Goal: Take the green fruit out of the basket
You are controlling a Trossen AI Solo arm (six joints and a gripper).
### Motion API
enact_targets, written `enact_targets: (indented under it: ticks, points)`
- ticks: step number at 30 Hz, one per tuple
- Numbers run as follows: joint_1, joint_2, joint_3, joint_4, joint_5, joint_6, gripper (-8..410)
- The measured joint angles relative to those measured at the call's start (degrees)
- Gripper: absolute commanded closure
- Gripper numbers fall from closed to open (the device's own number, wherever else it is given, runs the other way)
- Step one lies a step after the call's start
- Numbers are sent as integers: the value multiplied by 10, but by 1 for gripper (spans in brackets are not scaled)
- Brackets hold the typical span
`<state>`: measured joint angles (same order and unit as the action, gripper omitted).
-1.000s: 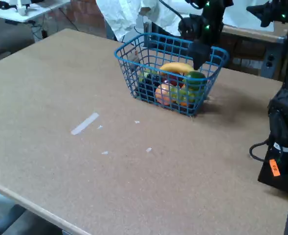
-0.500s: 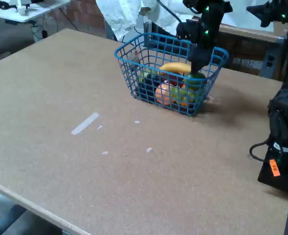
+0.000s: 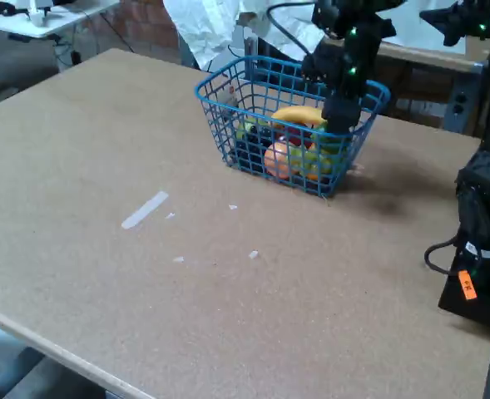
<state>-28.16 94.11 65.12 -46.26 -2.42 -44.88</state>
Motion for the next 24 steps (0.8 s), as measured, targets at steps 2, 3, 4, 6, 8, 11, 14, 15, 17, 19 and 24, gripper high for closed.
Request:
enact_targets:
  ticks: [2,3,4,6,8,11,14,15,17,19,24]
  points:
    - [0,0,-10,9,0,0,1]
    - [0,0,-15,16,0,0,1]
    - [0,0,-18,21,0,0,1]
    - [0,0,-23,29,0,0,2]
    - [0,0,-28,36,-1,1,2]
    - [0,-1,-38,51,-5,2,2]
    - [0,-1,-46,62,-11,3,2]
    - [0,-1,-48,71,-9,2,2]
    - [0,1,-48,75,-4,2,2]
    - [0,0,-49,78,-3,2,2]
    - [-4,0,-48,82,-3,2,2]
